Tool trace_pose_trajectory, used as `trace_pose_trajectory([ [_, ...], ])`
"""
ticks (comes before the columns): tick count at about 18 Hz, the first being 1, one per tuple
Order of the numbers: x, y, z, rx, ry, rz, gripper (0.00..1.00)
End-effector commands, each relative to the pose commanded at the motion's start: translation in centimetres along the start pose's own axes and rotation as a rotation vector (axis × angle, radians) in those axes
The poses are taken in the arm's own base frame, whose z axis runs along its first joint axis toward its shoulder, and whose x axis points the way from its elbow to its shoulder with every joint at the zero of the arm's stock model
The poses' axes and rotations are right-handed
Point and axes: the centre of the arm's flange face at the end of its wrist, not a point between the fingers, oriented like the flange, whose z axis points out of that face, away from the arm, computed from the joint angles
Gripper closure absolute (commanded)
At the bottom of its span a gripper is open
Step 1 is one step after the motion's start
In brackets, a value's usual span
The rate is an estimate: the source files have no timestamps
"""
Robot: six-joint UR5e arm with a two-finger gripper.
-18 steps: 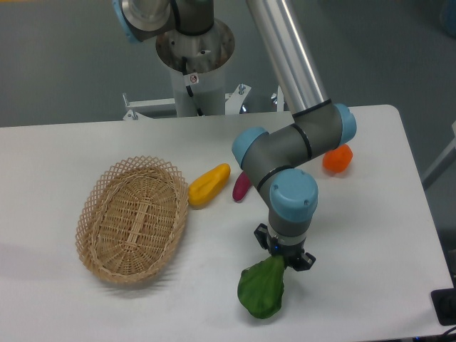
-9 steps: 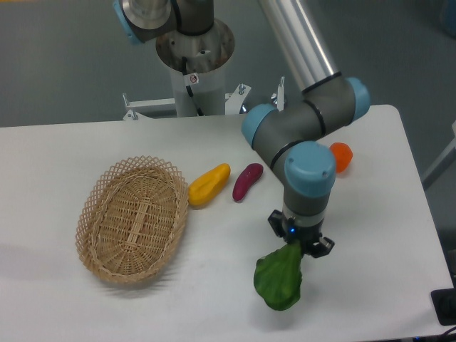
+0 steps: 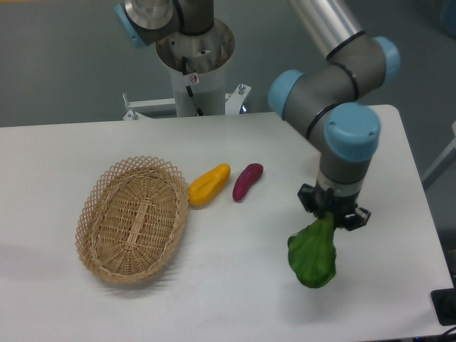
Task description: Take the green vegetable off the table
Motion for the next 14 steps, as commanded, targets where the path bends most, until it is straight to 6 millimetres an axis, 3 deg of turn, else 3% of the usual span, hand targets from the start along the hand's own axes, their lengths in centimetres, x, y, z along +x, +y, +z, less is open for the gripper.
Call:
trace_pose_trajectory([
  [9, -3.2, 4.0, 0.4, -0.009, -0.005, 0.036, 0.88],
  [14, -3.5, 4.0, 1.1, -0.013, 0.004, 0.099, 0.88],
])
